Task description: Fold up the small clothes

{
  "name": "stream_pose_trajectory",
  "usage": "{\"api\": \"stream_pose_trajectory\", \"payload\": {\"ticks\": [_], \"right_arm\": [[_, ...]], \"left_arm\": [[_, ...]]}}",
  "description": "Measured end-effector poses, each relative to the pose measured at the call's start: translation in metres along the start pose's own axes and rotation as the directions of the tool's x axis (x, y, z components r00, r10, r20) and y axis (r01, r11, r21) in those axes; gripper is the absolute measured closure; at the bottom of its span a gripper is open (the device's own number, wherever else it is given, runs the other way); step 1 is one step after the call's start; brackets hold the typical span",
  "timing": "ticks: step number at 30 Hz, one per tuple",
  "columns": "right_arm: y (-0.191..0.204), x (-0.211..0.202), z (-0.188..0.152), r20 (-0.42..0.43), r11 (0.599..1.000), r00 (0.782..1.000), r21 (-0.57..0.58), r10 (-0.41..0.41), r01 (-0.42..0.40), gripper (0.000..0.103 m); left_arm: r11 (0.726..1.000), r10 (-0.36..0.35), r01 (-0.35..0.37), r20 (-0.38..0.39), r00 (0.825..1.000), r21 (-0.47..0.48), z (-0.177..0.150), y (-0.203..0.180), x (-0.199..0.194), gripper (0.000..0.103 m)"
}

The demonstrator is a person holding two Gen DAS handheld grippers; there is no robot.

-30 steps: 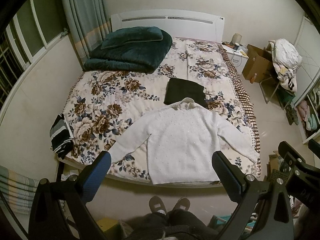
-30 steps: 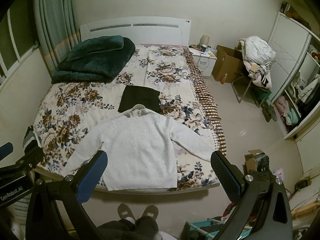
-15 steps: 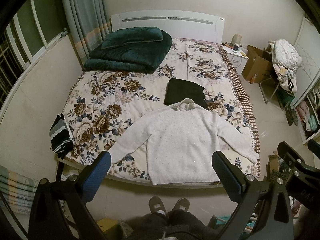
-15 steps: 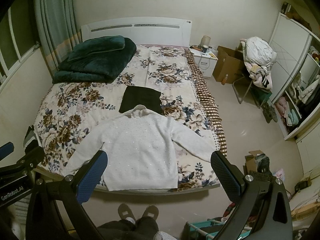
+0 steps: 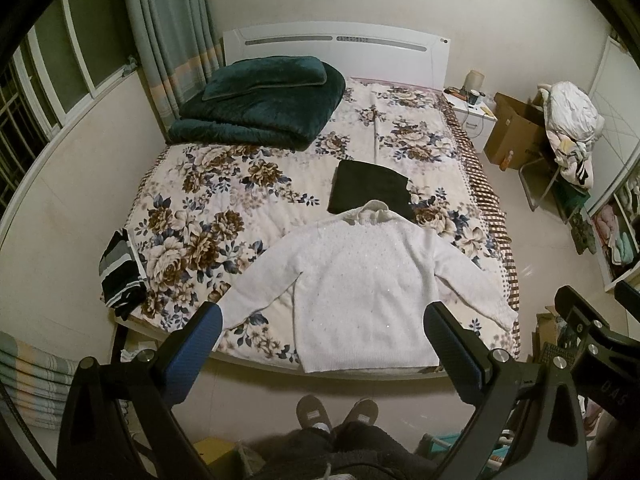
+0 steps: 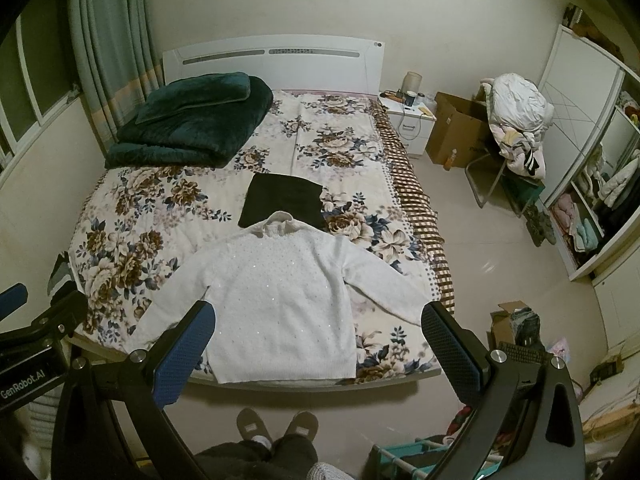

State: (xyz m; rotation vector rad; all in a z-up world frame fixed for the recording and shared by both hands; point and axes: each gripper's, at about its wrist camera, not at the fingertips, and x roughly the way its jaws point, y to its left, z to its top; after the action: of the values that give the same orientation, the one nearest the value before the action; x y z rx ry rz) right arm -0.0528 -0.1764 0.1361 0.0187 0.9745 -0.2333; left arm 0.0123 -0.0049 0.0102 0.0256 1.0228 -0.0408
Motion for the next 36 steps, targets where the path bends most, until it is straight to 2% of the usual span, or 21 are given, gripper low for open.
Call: {"api": "stream_pose_trajectory", "payload": {"ticks": [21, 25, 26, 28, 30, 34, 36], "right_arm": [[0.001, 0.009, 0.005, -0.001, 1.000, 1.000, 0.006, 0.004, -0.004, 0.000], [0.009, 0.011, 0.017, -0.011, 0.999, 1.000, 0.044, 0.026, -0.026, 0.000], [0.007, 0.020, 0.022, -0.009, 0.997, 0.999, 0.065, 0.044, -0.043, 0.000], [0.007, 0.044, 0.017, -0.035, 0.991, 0.997, 0.123, 0.062, -0.058, 0.000], [0.006, 0.087, 0.010, -0.065, 0.974, 0.994, 0.215, 0.093, -0.077, 0.000], [-0.060, 0.182, -0.028, -0.135, 0.923, 0.989, 0.386, 0.055, 0.002, 0.000], [-0.090, 0.226, -0.048, -0.173, 0.879, 0.984, 0.474, 0.037, 0.051, 0.000]], "left_arm": [[1.000, -0.004, 0.004, 0.001, 1.000, -0.001, 0.006, 0.001, 0.001, 0.000], [0.999, 0.032, -0.033, 0.045, 0.998, 0.012, 0.015, 0.000, 0.005, 0.000], [0.999, 0.050, -0.051, 0.057, 0.997, 0.019, 0.033, -0.004, 0.012, 0.000], [0.998, 0.066, -0.067, 0.079, 0.995, 0.020, 0.038, -0.007, 0.028, 0.000], [0.996, 0.080, -0.083, 0.092, 0.993, 0.024, 0.043, -0.012, 0.052, 0.000], [0.994, 0.101, -0.104, 0.071, 0.992, 0.039, 0.043, -0.020, 0.123, 0.000], [0.991, 0.122, -0.123, 0.034, 0.992, 0.051, 0.040, -0.025, 0.161, 0.000]]}}
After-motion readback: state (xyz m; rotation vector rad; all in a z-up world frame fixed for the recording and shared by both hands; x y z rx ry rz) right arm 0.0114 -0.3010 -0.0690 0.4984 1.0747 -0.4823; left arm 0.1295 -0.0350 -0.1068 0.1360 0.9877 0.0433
